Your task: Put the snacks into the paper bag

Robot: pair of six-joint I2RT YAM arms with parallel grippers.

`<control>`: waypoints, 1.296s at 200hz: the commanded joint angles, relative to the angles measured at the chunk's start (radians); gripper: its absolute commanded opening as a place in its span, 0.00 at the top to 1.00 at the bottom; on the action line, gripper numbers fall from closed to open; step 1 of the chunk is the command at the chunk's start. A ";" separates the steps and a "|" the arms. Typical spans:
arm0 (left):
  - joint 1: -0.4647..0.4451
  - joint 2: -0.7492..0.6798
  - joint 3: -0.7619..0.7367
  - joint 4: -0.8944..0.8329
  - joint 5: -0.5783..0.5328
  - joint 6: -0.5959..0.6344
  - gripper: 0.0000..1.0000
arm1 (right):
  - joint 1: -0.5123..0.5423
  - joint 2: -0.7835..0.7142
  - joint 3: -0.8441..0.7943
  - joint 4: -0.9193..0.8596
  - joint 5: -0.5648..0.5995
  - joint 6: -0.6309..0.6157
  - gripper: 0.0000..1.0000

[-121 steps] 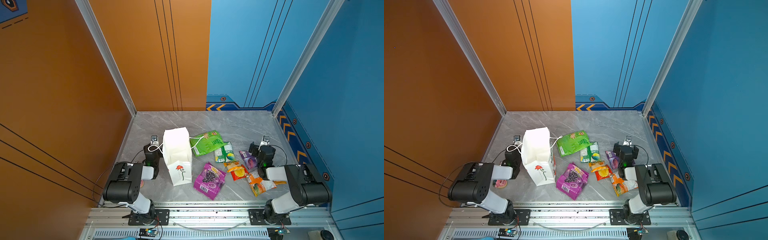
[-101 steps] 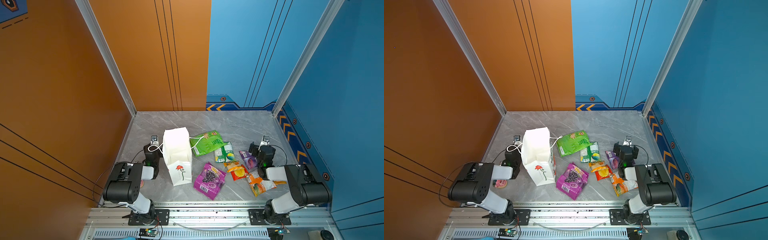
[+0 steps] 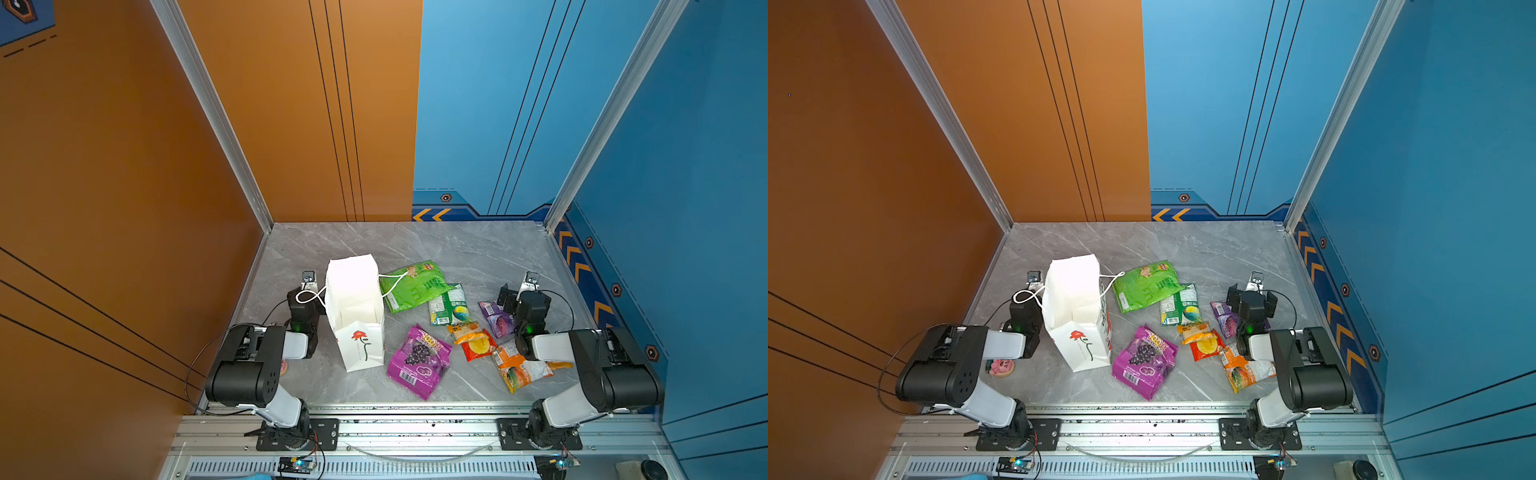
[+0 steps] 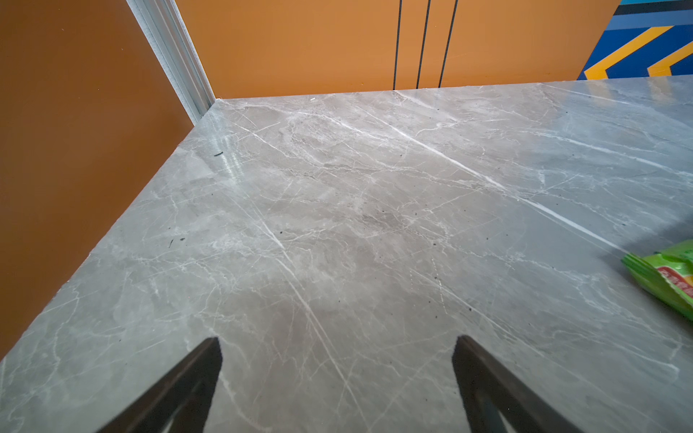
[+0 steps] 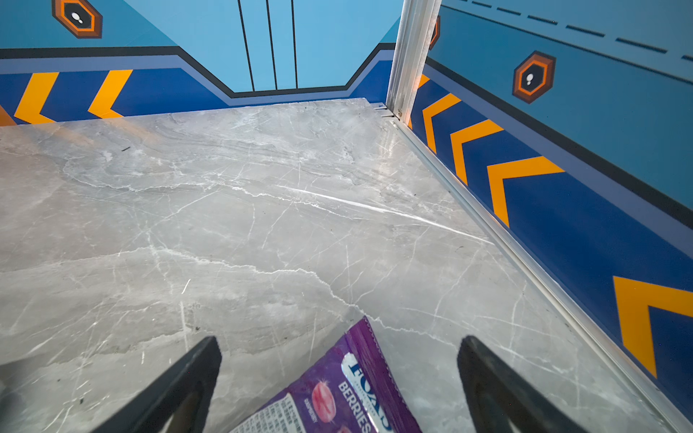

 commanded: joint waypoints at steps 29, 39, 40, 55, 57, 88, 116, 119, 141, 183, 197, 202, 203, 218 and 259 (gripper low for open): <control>-0.001 -0.004 0.009 -0.006 0.021 0.005 0.03 | 0.008 -0.003 0.001 0.013 0.024 0.008 0.00; -0.001 -0.004 0.008 -0.006 0.022 0.004 0.02 | 0.008 -0.004 0.001 0.014 0.024 0.007 0.00; -0.001 -0.004 0.008 -0.006 0.022 0.004 0.02 | 0.008 -0.003 0.001 0.013 0.024 0.008 0.00; -0.001 -0.003 0.009 -0.006 0.022 0.005 0.02 | 0.008 -0.003 0.001 0.013 0.024 0.007 0.00; -0.001 -0.003 0.009 -0.006 0.021 0.005 0.02 | 0.008 -0.003 0.001 0.013 0.024 0.008 0.00; -0.001 -0.003 0.009 -0.006 0.020 0.005 0.02 | 0.008 -0.003 0.001 0.013 0.024 0.008 0.00; -0.016 -0.009 -0.002 0.002 -0.058 -0.005 0.03 | 0.008 -0.003 0.001 0.013 0.025 0.007 0.00; -0.019 -0.011 -0.006 0.008 -0.079 -0.009 0.03 | 0.008 -0.003 0.001 0.013 0.025 0.007 0.00; -0.060 -0.039 -0.091 0.150 -0.188 0.005 0.02 | 0.014 -0.003 -0.004 0.020 0.032 0.002 0.00; -0.081 -0.254 -0.211 0.165 -0.485 -0.058 0.02 | 0.041 -0.077 -0.062 0.081 0.034 -0.036 0.00; -0.050 -0.385 -0.164 -0.117 -0.485 -0.110 0.02 | 0.053 -0.136 -0.049 0.001 0.065 -0.042 0.00; -0.033 -0.429 -0.130 -0.235 -0.483 -0.144 0.02 | 0.056 -0.163 -0.041 -0.036 0.075 -0.039 0.00; -0.029 -0.438 -0.126 -0.266 -0.482 -0.155 0.02 | 0.057 -0.171 -0.039 -0.044 0.077 -0.037 0.00; 0.037 -0.522 -0.064 -0.514 -0.465 -0.279 0.02 | 0.060 -0.249 -0.012 -0.158 0.083 -0.030 0.00; 0.125 -0.654 0.024 -0.907 -0.467 -0.470 0.03 | 0.051 -0.412 0.136 -0.548 0.146 0.166 0.00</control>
